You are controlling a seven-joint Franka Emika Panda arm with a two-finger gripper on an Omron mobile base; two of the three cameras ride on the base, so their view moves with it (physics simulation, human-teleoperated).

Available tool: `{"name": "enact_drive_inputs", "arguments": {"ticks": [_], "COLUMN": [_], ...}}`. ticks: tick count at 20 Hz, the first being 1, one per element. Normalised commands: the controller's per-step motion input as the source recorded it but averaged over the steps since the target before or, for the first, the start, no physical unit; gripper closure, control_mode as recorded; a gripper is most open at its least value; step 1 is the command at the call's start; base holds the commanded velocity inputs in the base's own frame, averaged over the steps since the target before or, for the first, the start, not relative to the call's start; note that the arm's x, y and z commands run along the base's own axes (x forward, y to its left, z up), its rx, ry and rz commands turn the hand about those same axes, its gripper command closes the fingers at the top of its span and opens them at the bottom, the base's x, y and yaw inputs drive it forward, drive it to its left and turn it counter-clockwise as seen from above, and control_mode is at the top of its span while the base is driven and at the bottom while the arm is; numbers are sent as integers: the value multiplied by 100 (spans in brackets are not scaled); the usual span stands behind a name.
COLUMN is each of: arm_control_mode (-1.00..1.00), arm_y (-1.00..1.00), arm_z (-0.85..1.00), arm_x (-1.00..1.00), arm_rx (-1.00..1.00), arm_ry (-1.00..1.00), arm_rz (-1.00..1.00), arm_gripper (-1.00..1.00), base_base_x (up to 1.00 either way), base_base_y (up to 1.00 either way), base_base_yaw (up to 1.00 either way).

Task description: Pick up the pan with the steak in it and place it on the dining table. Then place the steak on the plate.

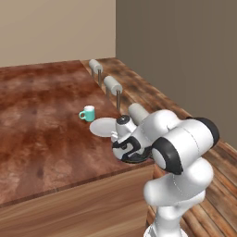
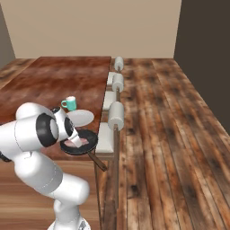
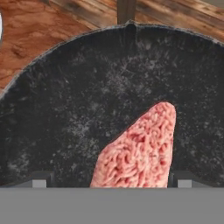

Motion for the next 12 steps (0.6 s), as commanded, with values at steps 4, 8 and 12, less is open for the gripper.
{"name": "enact_drive_inputs", "arguments": {"ticks": [4, 8, 12], "arm_control_mode": [-100, -100, -100], "arm_y": [0, 0, 0], "arm_z": [-2, -30, -37], "arm_x": [0, -1, -3], "arm_rx": [0, -4, -4], "arm_ry": [0, 8, 8], "arm_rz": [0, 0, 0], "arm_gripper": [-100, -100, -100], "base_base_x": [0, 0, 0], "base_base_y": [0, 0, 0], "base_base_yaw": [0, 0, 0]}}
